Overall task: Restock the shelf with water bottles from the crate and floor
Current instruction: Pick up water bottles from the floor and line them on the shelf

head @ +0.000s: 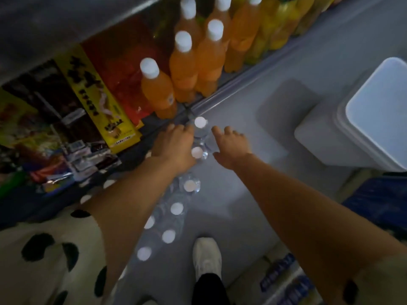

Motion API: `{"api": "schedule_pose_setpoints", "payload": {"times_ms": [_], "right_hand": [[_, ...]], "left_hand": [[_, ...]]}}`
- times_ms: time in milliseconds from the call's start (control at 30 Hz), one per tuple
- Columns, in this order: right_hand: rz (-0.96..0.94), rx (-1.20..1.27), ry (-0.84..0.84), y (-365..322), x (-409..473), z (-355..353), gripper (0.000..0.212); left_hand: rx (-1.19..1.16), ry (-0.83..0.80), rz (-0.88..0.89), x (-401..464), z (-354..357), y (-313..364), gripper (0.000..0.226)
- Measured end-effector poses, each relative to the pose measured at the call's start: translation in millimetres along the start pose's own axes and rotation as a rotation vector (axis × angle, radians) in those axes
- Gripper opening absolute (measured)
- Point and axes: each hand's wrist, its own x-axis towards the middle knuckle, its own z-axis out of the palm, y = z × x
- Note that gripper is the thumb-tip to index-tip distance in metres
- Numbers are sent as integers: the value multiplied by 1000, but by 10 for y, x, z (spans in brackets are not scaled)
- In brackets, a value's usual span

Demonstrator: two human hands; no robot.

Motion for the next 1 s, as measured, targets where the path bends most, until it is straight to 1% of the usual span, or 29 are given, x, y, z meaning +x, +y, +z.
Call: {"api": "schedule_pose_setpoints", "payload": {"times_ms": [67, 133, 200, 300, 400, 567, 667, 733, 767, 833, 933, 1000], "right_hand": [[5, -9, 20, -14, 121, 100, 53], [-13, -41, 47, -12, 202, 119, 49], [-33, -59, 37, 3, 214, 68, 46], [-43, -43, 40, 37, 59, -152, 42], [-88, -44, 48, 49, -268, -607, 41], [-145, -9, 48, 36, -1071, -1862, 41], [-184, 20, 92, -37, -1713, -2746, 48], [-217, 24, 151, -117, -2171, -3351, 54], [-224, 25, 190, -173, -2408, -3653, 55], [-236, 15, 261, -294, -2873, -4236, 47], [-275, 14, 351, -556, -3562, -5058, 33], [-305, -4, 403, -772, -4020, -5562, 32]], "left_hand": [[-30, 10, 0, 63, 87, -58, 70], [-47, 18, 3, 84, 120, -102, 67], [-38, 12, 14, 56, 81, -115, 65], [-38, 24, 32, -40, -98, -81, 64], [-68, 34, 41, -244, -377, 11, 64], [-164, 49, 71, -908, -1083, 274, 59], [-244, 60, 93, -1430, -1604, 435, 55], [-287, 107, 140, -1801, -2015, 533, 60], [-315, 128, 162, -1992, -2227, 578, 66], [-372, 154, 196, -2413, -2689, 666, 79], [-410, 206, 273, -2980, -3288, 722, 73], [-418, 244, 323, -3346, -3654, 727, 68]]}}
